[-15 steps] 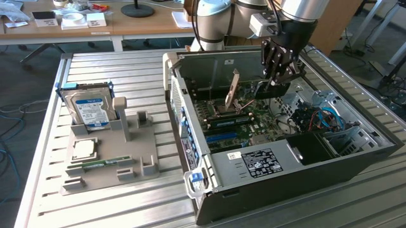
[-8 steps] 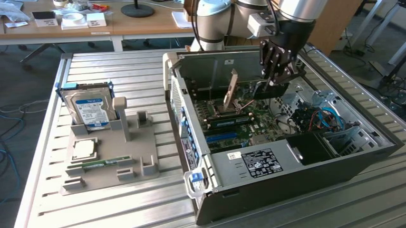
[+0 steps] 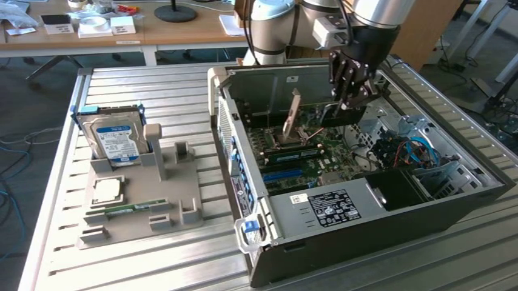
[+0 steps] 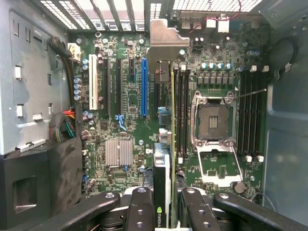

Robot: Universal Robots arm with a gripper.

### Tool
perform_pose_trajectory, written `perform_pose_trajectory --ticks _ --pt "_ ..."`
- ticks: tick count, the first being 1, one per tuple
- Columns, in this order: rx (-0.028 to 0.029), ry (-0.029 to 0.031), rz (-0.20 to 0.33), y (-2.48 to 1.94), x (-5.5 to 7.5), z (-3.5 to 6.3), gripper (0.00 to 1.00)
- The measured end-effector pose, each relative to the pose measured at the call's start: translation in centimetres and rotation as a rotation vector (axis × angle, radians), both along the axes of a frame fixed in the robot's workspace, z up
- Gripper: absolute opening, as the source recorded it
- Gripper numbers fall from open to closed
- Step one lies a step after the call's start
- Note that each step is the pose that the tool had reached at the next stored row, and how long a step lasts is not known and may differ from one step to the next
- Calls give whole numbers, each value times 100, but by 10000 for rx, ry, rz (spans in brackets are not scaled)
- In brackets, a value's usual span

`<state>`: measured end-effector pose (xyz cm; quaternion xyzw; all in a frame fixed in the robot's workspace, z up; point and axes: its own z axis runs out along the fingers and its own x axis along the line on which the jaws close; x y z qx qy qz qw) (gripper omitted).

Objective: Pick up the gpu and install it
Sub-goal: 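Insert the gpu into the slot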

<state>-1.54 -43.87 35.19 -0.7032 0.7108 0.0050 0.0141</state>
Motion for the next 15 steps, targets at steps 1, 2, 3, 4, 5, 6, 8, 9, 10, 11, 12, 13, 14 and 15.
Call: perform_pose_trajectory --ticks 1,2,3,4,5,6,8,9,10,11,12,13,14,15 --pt "0 0 0 0 -4 0 27" --pt "0 0 0 0 -5 0 27" --pt "0 0 2 0 -5 0 27" --pt "0 0 2 0 -5 0 27" --pt "-1 0 1 0 -5 0 27" --pt "0 0 0 0 -6 0 27" --pt "0 1 0 0 -6 0 27" --pt "0 0 0 0 -6 0 27" --pt "0 0 0 0 -6 0 27" --pt "0 1 0 0 -6 0 27" --pt "0 0 0 0 -6 0 27" --pt "-1 0 0 -1 -6 -3 27" --pt "1 0 0 -1 -6 -10 27" --pt "1 0 0 -1 -6 -19 27"
